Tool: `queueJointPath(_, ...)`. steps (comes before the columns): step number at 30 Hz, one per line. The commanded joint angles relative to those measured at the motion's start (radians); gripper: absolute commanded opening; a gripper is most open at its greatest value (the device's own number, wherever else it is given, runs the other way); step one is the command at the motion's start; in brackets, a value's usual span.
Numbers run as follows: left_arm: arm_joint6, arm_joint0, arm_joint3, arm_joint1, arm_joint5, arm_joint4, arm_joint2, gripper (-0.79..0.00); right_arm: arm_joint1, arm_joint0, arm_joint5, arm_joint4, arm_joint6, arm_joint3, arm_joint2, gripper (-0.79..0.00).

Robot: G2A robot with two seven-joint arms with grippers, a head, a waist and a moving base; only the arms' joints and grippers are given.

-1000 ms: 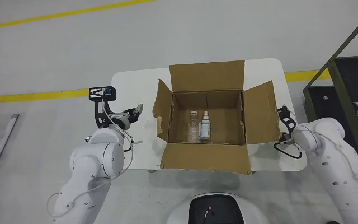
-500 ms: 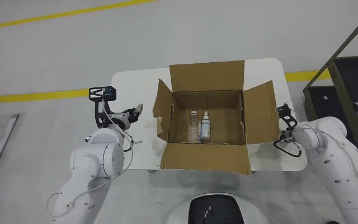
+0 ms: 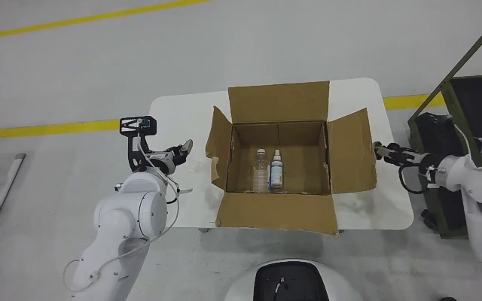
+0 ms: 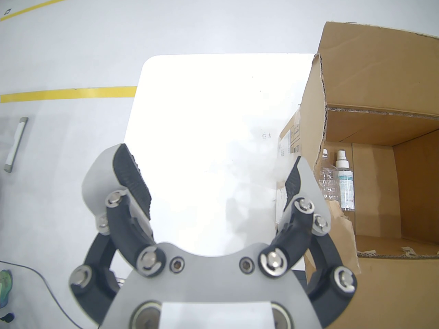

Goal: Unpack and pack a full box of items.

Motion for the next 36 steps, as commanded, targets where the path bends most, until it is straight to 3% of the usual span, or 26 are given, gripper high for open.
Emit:
queueJointPath(1,0.000,0.000,0.000,0.000,0.000,0.000,0.000,0.000,-0.001,-0.023,-0.036,0.131,-0.057,0.000,0.038,-0.785)
queueJointPath(9,0.000,0.000,0.000,0.000,0.000,0.000,0.000,0.000,-0.001,-0.066,-0.191,0.544,-0.094,0.070,0.119,-0.785)
queueJointPath(14,0.000,0.000,0.000,0.000,0.000,0.000,0.000,0.000,0.005,-0.077,-0.223,0.624,-0.101,0.022,0.133,-0.785)
queueJointPath(20,0.000,0.000,0.000,0.000,0.000,0.000,0.000,0.000,0.013,-0.076,-0.186,0.618,-0.091,-0.163,0.097,-0.785)
queueJointPath(24,0.000,0.000,0.000,0.000,0.000,0.000,0.000,0.000,0.019,-0.036,-0.092,0.494,-0.066,-0.288,-0.012,-0.785)
queueJointPath(28,0.000,0.000,0.000,0.000,0.000,0.000,0.000,0.000,0.022,0.055,0.050,0.236,-0.032,-0.354,-0.215,-0.785)
queueJointPath(36,0.000,0.000,0.000,0.000,0.000,0.000,0.000,0.000,-0.009,0.280,0.343,-0.404,-0.005,-0.264,-0.731,-0.785)
